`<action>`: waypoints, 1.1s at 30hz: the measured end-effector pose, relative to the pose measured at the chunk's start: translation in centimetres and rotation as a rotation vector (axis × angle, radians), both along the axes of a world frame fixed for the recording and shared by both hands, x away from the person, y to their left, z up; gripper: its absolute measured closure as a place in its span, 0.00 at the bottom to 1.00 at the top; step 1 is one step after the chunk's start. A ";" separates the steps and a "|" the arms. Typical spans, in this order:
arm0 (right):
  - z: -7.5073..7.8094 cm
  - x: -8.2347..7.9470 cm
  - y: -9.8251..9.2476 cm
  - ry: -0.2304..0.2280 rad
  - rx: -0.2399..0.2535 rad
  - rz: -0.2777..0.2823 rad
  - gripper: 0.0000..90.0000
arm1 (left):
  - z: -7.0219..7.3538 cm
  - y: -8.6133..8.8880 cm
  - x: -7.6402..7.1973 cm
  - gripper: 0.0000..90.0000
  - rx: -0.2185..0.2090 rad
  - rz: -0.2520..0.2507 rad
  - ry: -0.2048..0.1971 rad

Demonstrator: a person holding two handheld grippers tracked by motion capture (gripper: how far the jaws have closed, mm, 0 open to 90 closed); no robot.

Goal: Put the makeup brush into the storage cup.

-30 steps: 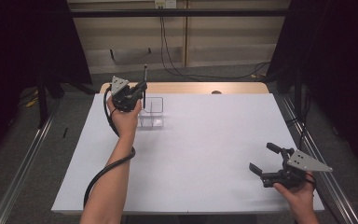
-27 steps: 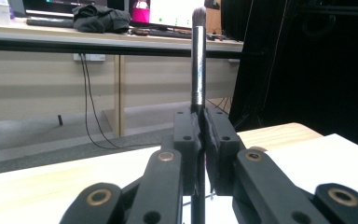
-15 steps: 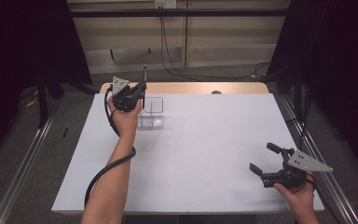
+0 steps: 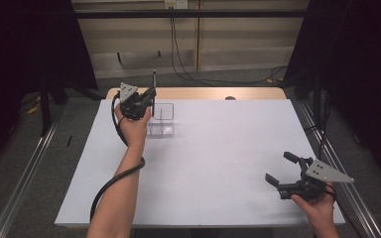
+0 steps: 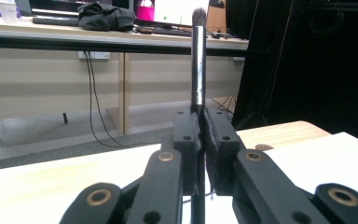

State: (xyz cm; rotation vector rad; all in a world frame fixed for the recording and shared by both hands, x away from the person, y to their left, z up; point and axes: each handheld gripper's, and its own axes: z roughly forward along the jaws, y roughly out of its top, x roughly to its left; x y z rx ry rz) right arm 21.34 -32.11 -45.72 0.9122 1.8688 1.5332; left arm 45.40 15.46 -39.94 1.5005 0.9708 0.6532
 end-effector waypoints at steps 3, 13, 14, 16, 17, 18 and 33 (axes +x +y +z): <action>0.0 0.0 0.0 0.000 0.000 -0.001 0.00 | -0.1 -0.1 0.0 0.93 -0.008 0.002 0.000; 0.0 0.0 0.0 -0.002 0.001 0.002 0.00 | -0.5 -0.1 -0.1 0.93 -0.005 -0.002 0.013; 0.0 0.0 0.0 0.003 0.000 0.003 0.00 | -0.5 -0.1 -0.1 0.93 -0.004 -0.002 0.014; 0.0 0.0 0.0 0.001 0.001 0.002 0.00 | -0.6 -0.1 -0.1 0.93 -0.013 -0.002 0.016; 0.0 0.0 0.0 0.000 0.000 0.003 0.00 | -0.6 -0.1 -0.1 0.93 -0.010 -0.003 0.018; 0.0 0.0 0.0 0.000 0.002 0.002 0.00 | -0.7 -0.1 -0.1 0.93 -0.009 -0.002 0.019; 0.0 0.0 0.0 0.001 0.002 0.004 0.00 | -1.0 0.2 -0.3 0.93 -0.035 -0.003 0.037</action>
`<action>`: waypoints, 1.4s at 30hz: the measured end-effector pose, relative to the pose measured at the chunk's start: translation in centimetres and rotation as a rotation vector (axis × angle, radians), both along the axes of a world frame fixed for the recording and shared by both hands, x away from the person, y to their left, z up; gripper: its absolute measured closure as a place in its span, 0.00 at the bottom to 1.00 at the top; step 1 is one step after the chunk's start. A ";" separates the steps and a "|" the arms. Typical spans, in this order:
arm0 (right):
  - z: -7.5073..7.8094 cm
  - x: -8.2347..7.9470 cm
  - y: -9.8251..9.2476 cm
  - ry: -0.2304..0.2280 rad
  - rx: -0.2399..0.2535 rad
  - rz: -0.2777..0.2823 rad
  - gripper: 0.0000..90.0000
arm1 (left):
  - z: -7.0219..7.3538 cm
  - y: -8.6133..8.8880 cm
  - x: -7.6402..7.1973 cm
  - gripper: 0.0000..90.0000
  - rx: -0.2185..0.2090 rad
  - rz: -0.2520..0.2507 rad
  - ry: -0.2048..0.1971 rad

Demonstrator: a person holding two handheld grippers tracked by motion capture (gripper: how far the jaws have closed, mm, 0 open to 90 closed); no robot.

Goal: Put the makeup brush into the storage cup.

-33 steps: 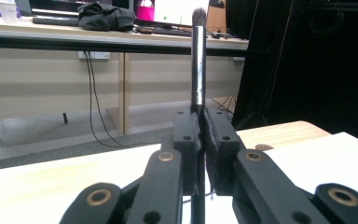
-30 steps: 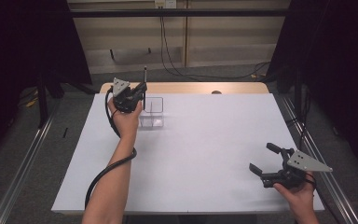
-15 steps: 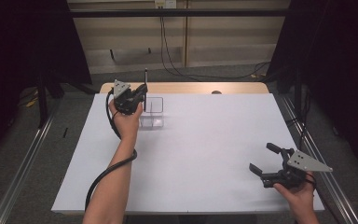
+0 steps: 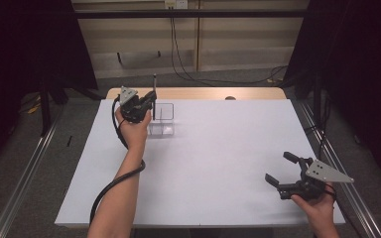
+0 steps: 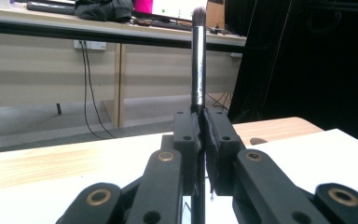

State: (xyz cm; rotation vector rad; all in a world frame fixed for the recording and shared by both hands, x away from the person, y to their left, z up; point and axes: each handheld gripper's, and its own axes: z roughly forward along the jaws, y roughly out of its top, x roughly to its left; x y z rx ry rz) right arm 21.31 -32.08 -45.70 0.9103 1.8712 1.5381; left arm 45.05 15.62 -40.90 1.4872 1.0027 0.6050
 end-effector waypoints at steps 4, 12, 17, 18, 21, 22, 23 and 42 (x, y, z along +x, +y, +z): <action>0.0 0.0 0.0 0.000 -0.001 0.001 0.00 | 0.0 0.0 0.0 0.93 0.001 0.001 0.003; 0.0 0.0 0.0 0.000 0.000 0.002 0.00 | -0.1 0.1 -0.2 0.93 0.009 -0.002 0.005; 0.0 0.0 0.0 0.000 -0.001 0.001 0.00 | 0.0 0.2 -0.4 0.93 0.015 -0.006 0.004; 0.0 0.0 0.0 -0.001 -0.003 0.001 0.00 | 0.0 0.2 -0.5 0.93 0.015 -0.006 0.004; 0.0 0.0 0.1 -0.002 -0.003 0.003 0.00 | 0.0 0.3 -0.6 0.93 0.009 -0.007 0.006; 0.0 0.0 0.1 -0.001 -0.004 0.003 0.00 | 0.0 0.3 -0.6 0.93 0.010 -0.006 0.006; 0.0 0.0 0.1 0.000 -0.003 0.003 0.00 | 0.0 0.4 -0.6 0.93 0.014 -0.007 0.006; 0.0 0.0 0.1 -0.002 -0.004 0.004 0.00 | -0.6 0.7 -1.0 0.93 0.008 -0.009 0.015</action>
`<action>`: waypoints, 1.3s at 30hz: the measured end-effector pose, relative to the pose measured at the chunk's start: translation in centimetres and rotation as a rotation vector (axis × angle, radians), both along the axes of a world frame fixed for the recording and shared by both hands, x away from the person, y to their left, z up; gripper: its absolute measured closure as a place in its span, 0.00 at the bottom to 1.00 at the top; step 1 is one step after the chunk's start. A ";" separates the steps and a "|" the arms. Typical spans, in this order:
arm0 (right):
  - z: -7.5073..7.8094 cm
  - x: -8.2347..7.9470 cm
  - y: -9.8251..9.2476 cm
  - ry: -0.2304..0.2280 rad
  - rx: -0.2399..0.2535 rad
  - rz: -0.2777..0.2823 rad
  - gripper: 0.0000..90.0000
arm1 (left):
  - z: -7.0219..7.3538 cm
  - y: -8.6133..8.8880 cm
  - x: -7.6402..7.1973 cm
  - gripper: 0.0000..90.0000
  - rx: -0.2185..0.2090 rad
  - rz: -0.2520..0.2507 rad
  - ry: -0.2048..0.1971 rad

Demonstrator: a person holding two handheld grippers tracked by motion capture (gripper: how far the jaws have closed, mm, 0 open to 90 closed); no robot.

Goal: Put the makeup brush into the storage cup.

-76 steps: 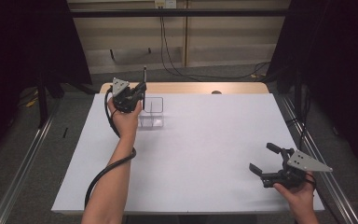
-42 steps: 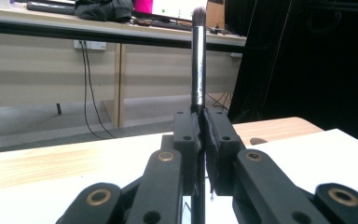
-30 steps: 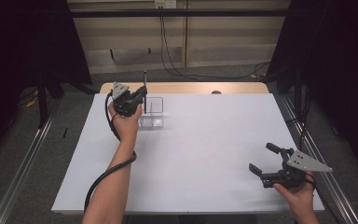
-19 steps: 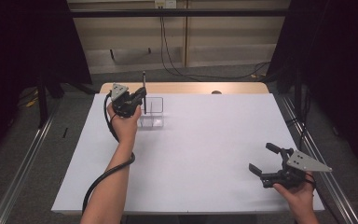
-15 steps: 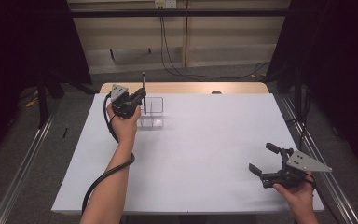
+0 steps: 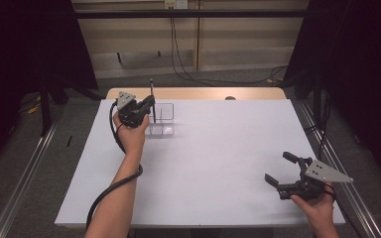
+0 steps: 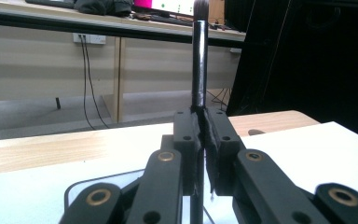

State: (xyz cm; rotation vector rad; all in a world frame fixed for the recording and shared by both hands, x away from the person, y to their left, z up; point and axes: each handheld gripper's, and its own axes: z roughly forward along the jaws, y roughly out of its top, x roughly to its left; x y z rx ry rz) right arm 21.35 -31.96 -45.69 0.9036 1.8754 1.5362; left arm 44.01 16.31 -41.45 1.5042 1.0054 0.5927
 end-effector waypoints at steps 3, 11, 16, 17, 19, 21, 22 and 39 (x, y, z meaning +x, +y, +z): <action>0.0 0.0 0.0 0.001 0.002 0.001 0.00 | 0.0 0.0 0.0 0.93 0.004 0.001 0.000; 0.0 0.0 0.0 0.004 0.001 0.002 0.00 | -0.1 0.0 -0.2 0.93 0.000 -0.002 0.001; 0.0 0.0 0.1 0.002 -0.001 0.002 0.00 | -0.2 0.0 -0.2 0.93 -0.006 -0.002 0.006; 0.0 0.0 0.0 0.000 -0.001 0.003 0.00 | -0.2 0.0 -0.2 0.93 -0.006 -0.001 0.006; 0.0 0.0 0.0 0.003 0.000 0.002 0.00 | -0.2 0.0 -0.2 0.93 -0.005 -0.003 0.007; 0.0 0.0 0.0 0.004 0.000 0.002 0.00 | -0.2 0.0 -0.2 0.93 -0.006 -0.005 0.006; 0.0 0.0 0.1 0.004 -0.002 0.002 0.00 | -0.2 0.0 -0.2 0.93 -0.006 -0.005 0.007; -0.1 0.1 0.2 0.003 -0.006 0.008 0.00 | -0.4 0.3 -0.4 0.72 -0.017 -0.035 0.021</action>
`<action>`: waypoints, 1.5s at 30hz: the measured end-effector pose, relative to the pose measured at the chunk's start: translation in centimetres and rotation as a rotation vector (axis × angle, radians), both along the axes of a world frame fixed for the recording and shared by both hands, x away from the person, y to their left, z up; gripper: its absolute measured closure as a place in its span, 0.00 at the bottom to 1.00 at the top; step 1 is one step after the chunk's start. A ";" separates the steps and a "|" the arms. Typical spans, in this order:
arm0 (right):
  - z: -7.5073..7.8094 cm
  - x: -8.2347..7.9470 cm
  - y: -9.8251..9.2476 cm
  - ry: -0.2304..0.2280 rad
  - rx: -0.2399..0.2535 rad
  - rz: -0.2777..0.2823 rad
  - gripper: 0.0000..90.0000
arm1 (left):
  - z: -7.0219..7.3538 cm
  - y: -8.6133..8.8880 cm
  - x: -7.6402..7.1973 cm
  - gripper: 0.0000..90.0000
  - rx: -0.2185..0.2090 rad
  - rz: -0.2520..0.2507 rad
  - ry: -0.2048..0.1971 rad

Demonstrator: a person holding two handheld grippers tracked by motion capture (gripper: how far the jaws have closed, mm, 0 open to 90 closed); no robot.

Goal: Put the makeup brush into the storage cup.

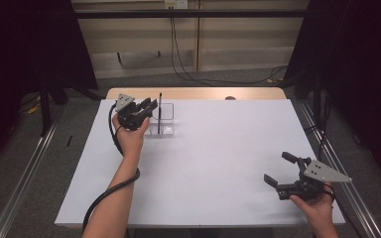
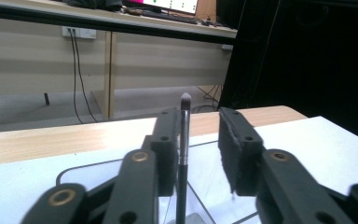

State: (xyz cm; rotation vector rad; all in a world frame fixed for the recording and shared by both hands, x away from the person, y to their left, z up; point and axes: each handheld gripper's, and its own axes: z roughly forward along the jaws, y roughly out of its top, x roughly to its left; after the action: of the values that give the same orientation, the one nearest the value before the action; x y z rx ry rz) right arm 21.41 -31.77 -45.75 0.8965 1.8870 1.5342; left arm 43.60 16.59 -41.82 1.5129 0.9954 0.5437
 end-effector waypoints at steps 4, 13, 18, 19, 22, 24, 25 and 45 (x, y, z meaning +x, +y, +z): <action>0.0 0.0 0.1 0.003 -0.002 -0.002 0.00 | 0.0 0.1 0.0 0.68 -0.011 -0.010 0.006; 0.0 0.0 0.1 0.001 -0.007 0.002 0.00 | 0.3 0.0 -0.1 0.56 -0.026 -0.048 -0.014; 0.0 0.0 0.1 0.000 -0.009 0.003 0.00 | 0.5 0.1 -0.2 0.52 -0.021 -0.058 -0.015; 0.0 0.0 0.1 -0.001 -0.009 0.004 0.00 | 0.5 0.0 -0.2 0.50 -0.025 -0.066 -0.010; 0.0 0.0 0.2 0.001 -0.009 0.004 0.00 | 0.6 0.0 -0.2 0.48 -0.016 -0.074 -0.009; 0.0 0.0 0.2 0.004 -0.008 0.003 0.00 | 0.7 0.0 -0.3 0.47 -0.023 -0.075 -0.012; 0.0 0.0 0.2 0.004 -0.008 0.003 0.00 | 0.7 0.0 -0.3 0.47 -0.027 -0.078 -0.010; 0.0 0.0 0.1 -0.001 -0.009 0.003 0.00 | 1.0 -0.1 -0.2 0.23 -0.035 -0.132 -0.001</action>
State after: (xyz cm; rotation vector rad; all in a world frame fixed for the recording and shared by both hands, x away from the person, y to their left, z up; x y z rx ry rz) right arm 21.38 -31.63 -45.74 0.8890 1.8945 1.5266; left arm 43.41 16.44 -40.87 1.5347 0.8930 0.4308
